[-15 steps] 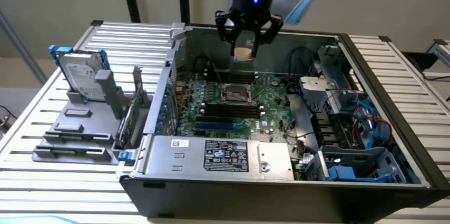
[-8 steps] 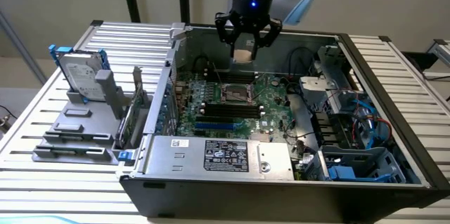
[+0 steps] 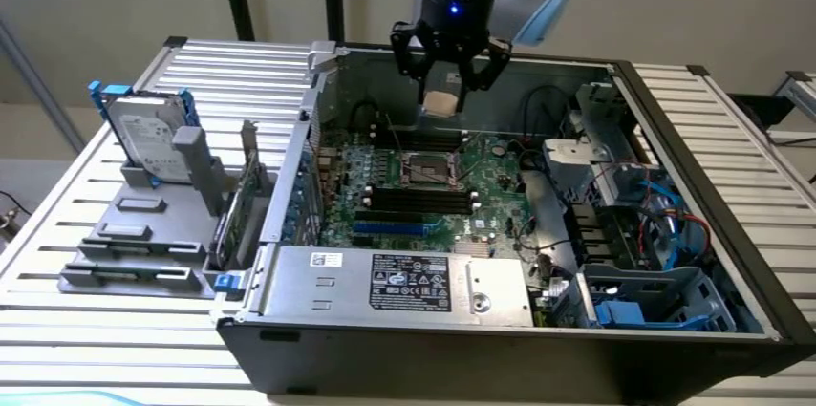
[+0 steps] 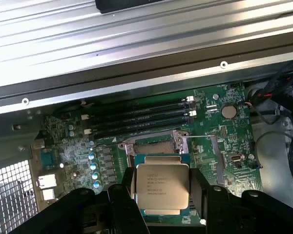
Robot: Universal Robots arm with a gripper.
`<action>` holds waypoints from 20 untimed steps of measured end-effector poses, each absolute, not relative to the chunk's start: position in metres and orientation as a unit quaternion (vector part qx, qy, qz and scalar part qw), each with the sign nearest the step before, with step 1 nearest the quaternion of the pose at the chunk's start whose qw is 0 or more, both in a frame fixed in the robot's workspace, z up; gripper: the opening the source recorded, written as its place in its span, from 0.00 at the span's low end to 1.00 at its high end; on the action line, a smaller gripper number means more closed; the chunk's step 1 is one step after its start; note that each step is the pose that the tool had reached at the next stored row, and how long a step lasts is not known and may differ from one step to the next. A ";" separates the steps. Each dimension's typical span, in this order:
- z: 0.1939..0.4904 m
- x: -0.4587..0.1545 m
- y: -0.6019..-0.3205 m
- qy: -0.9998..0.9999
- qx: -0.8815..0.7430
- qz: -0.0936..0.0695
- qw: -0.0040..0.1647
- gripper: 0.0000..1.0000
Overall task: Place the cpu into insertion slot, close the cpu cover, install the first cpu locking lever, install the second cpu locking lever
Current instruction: 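Place the cpu into insertion slot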
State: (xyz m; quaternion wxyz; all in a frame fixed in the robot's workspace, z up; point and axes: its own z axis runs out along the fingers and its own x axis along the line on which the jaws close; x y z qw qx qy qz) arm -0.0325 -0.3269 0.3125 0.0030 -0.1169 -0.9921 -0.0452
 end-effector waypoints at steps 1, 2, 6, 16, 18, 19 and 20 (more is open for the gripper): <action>0.312 -0.033 -0.327 -0.991 -0.125 -0.045 0.003 0.55; 0.312 -0.033 -0.327 -0.990 -0.134 -0.045 0.003 0.55; 0.311 -0.033 -0.327 -0.985 -0.169 -0.045 0.002 0.55; 0.308 -0.033 -0.327 -0.966 -0.254 -0.045 0.000 0.55; 0.308 -0.033 -0.327 -0.962 -0.271 -0.045 0.000 0.55; 0.307 -0.033 -0.327 -0.959 -0.279 -0.045 0.000 0.55; 0.307 -0.033 -0.327 -0.957 -0.287 -0.045 0.000 0.55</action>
